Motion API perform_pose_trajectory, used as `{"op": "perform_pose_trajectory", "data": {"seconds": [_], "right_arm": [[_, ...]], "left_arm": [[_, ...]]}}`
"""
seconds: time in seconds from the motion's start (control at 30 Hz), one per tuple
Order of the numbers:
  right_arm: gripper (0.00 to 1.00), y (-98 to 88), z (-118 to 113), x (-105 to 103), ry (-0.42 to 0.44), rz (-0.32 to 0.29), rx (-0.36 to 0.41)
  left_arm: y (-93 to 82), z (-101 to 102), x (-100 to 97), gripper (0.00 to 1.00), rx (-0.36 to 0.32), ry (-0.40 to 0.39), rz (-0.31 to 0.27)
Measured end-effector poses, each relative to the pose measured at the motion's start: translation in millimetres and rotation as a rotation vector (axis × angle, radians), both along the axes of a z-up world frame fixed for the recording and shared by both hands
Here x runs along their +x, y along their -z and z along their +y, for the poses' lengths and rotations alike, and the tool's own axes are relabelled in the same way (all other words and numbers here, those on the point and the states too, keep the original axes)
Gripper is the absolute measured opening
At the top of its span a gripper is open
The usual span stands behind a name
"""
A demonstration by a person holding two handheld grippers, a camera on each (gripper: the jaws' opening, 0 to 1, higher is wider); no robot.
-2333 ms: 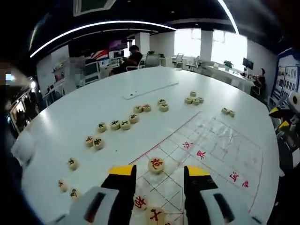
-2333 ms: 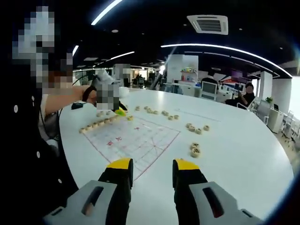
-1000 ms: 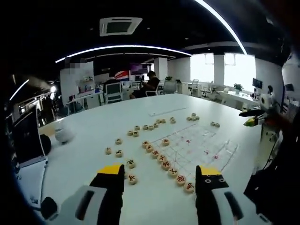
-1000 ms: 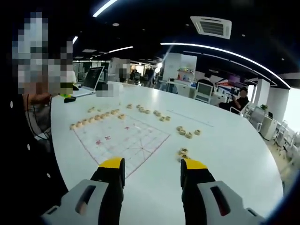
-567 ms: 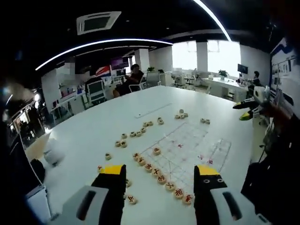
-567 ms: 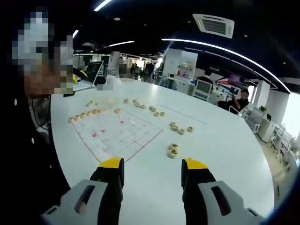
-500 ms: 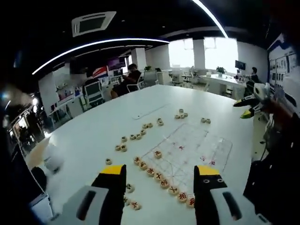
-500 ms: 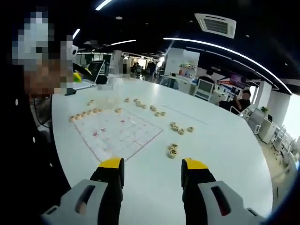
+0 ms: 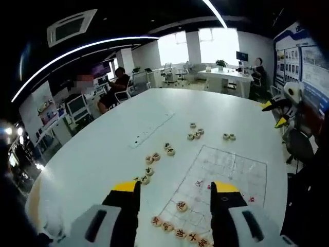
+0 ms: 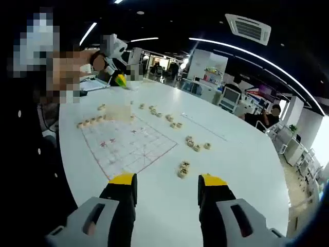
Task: Pick up the chess pieces one by one and place each piece onto its starting position on the chessboard, setting the pieces on their correct points until all the chess pieces are arranged in the starting layout
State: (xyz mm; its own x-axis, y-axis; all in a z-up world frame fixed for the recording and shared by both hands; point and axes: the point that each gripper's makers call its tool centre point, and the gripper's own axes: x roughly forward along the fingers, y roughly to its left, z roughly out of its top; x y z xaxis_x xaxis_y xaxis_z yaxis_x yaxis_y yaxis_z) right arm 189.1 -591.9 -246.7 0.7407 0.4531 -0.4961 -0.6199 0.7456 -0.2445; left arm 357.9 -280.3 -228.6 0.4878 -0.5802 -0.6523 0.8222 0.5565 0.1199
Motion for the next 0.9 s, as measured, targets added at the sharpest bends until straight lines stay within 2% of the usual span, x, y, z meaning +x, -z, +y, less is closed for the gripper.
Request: {"op": "perform_pose_trajectory", "data": {"seconds": [0.17,0.23,0.37,0.5,0.57,0.6,0.7,0.83,0.9], "right_arm": [[0.48,-0.4,-1,1,0.006,0.009,-0.007],[0.48,0.4,-1,0,0.014,0.015,-0.012],[0.48,1.9,-1,-4,0.027,0.027,-0.017],[0.48,3.4,-2,-9,0.049,0.041,-0.02],[0.48,4.1,-3,-11,0.06,0.048,-0.025],[0.48,4.2,-4,-12,0.065,0.05,-0.026],[0.47,3.7,-5,-13,0.077,0.054,-0.029],[0.47,0.8,-4,-17,0.081,0.065,-0.043],[0.47,0.5,-5,-18,0.087,0.07,-0.048]], "left_arm": [[14.1,-29,22.1,0.55,0.021,0.079,0.017],[24.9,-38,37.2,0.55,0.097,0.129,-0.01],[40.4,-55,60.5,0.55,0.137,0.166,-0.004],[56.3,-69,91.7,0.55,0.212,0.248,-0.065],[62.7,-74,97.8,0.54,0.213,0.264,-0.049],[65.4,-77,97.0,0.54,0.212,0.297,-0.035],[74.4,-84,113.8,0.54,0.232,0.388,-0.062],[84.5,-84,119.5,0.49,0.28,0.462,-0.072],[87.5,-87,120.3,0.46,0.273,0.48,-0.06]]}}
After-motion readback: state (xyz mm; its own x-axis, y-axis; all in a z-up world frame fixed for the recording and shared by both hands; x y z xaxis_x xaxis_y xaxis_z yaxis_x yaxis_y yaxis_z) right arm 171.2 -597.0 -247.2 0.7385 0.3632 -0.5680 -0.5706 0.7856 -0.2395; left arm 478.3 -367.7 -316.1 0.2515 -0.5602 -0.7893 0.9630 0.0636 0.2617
